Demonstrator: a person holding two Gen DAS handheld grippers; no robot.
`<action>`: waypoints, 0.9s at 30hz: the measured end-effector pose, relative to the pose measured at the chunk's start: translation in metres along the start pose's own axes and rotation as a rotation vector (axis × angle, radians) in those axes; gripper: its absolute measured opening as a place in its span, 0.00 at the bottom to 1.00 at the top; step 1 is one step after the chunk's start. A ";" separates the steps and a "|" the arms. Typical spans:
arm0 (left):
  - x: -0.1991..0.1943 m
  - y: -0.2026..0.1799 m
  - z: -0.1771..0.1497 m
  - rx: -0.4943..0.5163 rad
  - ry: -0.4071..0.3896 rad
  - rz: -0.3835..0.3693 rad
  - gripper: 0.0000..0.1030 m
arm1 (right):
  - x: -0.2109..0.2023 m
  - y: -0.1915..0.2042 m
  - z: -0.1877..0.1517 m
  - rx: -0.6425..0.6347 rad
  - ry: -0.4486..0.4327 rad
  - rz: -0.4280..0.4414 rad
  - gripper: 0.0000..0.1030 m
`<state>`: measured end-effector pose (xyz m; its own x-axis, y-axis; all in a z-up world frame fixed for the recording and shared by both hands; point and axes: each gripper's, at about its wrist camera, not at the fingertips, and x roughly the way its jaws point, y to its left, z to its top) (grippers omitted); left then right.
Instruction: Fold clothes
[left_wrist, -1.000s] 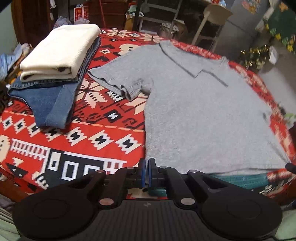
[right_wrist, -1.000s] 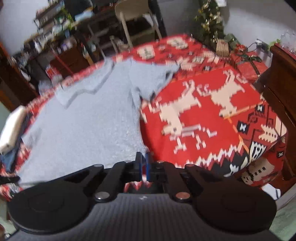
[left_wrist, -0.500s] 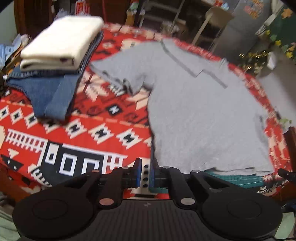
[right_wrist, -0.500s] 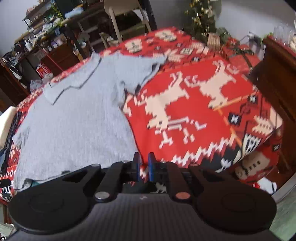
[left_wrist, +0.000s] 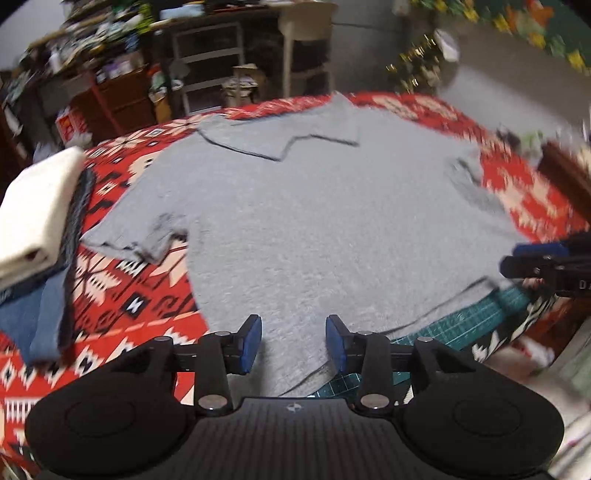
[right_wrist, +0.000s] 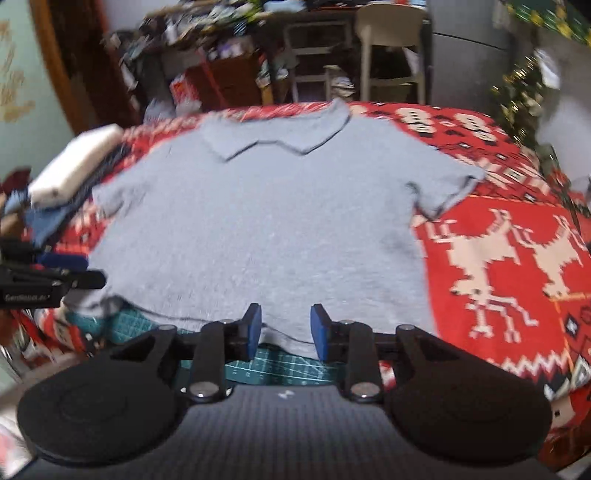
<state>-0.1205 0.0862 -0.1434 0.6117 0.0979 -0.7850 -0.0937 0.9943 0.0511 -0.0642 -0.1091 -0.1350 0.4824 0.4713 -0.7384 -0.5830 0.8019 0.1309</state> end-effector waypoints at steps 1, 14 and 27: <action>0.004 -0.002 0.001 0.009 0.005 0.001 0.36 | 0.004 0.003 0.001 -0.004 0.000 -0.008 0.32; 0.034 0.006 -0.002 -0.126 0.038 0.001 0.98 | 0.042 0.003 -0.018 0.044 -0.001 -0.171 0.99; 0.035 0.003 -0.007 -0.075 -0.004 0.010 1.00 | 0.039 0.004 -0.024 0.033 -0.040 -0.173 0.99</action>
<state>-0.1052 0.0926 -0.1753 0.6133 0.1086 -0.7824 -0.1587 0.9872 0.0127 -0.0628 -0.0966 -0.1788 0.5994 0.3392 -0.7251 -0.4677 0.8835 0.0267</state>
